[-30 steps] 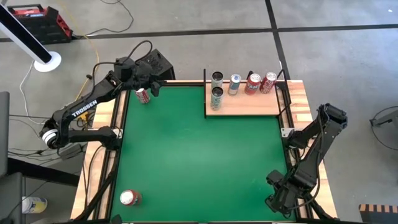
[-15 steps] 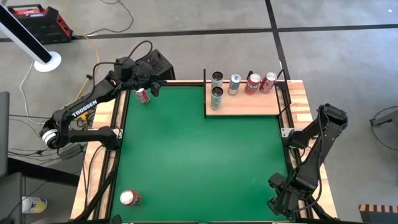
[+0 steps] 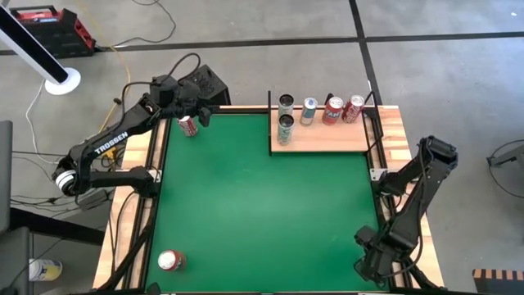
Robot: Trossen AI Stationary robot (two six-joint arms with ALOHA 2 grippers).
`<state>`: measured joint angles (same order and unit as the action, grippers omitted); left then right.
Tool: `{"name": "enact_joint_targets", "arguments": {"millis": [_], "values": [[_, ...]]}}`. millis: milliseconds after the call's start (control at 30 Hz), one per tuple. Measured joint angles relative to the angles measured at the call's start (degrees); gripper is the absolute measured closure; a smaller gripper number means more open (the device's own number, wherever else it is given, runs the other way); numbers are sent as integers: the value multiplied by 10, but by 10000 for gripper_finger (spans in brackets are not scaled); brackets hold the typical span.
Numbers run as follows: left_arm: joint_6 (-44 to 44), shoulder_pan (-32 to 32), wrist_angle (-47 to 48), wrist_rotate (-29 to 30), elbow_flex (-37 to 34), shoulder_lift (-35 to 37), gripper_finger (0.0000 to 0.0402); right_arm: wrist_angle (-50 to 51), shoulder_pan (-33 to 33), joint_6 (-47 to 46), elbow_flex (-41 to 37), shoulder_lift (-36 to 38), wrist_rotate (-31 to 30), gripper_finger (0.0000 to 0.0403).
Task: Place canned beverage on shelf
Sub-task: Put the blue soda can on the shelf aligned with the other blue soda can
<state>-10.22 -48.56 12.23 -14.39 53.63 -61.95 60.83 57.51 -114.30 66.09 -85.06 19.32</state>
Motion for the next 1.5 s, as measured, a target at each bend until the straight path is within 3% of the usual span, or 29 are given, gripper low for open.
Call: {"name": "enact_joint_targets", "arguments": {"millis": [300,500,967,1500], "values": [[-4,0,-4,-4,0,0,200,202,-57,98,88,0,-2,148],[-2,0,-4,-4,0,0,200,268,-143,232,133,0,-63,146],[-1,2,3,-39,0,0,200,289,-428,603,144,0,-206,144],[-1,69,29,-39,0,1,200,289,-679,872,144,0,-240,143]]}}
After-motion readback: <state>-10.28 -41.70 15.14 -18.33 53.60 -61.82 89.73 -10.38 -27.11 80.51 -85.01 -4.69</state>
